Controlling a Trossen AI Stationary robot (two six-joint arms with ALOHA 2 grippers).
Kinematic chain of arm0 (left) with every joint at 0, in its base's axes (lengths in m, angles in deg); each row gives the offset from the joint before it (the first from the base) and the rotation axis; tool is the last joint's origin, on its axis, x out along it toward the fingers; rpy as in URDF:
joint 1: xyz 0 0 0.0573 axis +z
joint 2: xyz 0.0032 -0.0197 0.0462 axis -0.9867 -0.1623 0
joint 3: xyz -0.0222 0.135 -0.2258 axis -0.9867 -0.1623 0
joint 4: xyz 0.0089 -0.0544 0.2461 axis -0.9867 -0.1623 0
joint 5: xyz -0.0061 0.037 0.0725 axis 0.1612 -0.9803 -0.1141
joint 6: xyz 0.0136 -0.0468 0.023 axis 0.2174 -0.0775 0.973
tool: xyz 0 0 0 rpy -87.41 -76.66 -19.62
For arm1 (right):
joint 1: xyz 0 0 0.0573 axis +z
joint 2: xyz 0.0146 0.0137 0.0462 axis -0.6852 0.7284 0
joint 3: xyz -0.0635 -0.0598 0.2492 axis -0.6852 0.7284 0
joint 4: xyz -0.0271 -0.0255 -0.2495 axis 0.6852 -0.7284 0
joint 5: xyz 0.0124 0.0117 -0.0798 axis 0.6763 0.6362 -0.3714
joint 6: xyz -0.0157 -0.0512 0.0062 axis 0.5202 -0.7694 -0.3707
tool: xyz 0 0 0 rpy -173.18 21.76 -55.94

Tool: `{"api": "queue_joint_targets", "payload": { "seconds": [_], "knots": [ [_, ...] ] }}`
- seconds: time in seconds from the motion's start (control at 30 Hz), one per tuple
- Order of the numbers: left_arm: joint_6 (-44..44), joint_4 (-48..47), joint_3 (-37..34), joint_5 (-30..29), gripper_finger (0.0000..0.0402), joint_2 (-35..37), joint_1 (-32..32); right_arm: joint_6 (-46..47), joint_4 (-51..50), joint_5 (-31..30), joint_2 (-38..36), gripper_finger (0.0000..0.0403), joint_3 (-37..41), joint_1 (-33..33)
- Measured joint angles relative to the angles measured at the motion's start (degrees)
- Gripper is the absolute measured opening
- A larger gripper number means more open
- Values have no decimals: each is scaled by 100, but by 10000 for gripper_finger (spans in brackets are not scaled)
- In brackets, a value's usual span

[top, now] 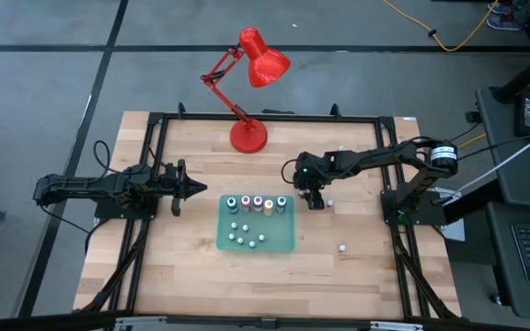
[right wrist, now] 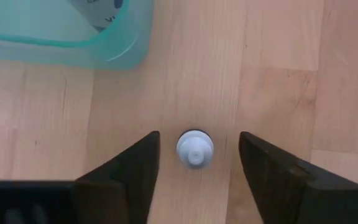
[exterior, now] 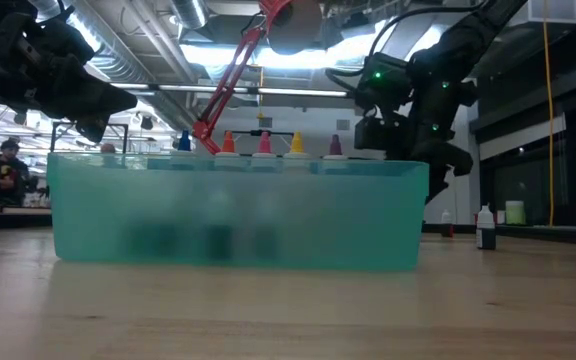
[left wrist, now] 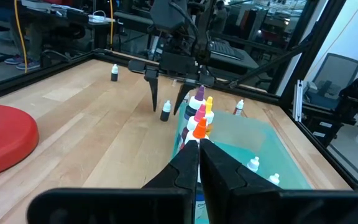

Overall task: Pick & Place food coloring
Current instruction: Put the small black bottle into the green bin

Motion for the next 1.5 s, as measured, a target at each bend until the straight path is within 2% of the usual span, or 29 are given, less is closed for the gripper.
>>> {"api": "queue_joint_targets", "payload": {
  "seconds": [0.33, 0.47, 0.8, 0.9, 1.07, 1.37, 1.5],
  "knots": [
    [0, 0, 1, 0, 8, 0, 0, 18, -3, 7, -1, 97, 0, 0],
    [0, 0, 1, 0, 9, -1, 0, 22, -17, 42, -11, 70, -4, 0],
    [0, 0, 1, 0, 13, -2, 0, 28, -1705, 42, -180, 84, -783, 5],
    [0, 0, 1, 0, 11, -2, 0, 23, -1971, 45, -414, 72, -989, 12],
    [-1, 0, 1, 0, 8, 0, 0, 234, -2405, 40, -900, 77, -1372, 156],
    [0, 0, 0, 0, 13, -2, 0, 503, -3408, 37, -1373, 78, -2649, 1056],
    [0, 0, 1, 0, 11, 0, 0, 963, -3332, -113, -1373, 80, -3096, 1573]
  ]
}}
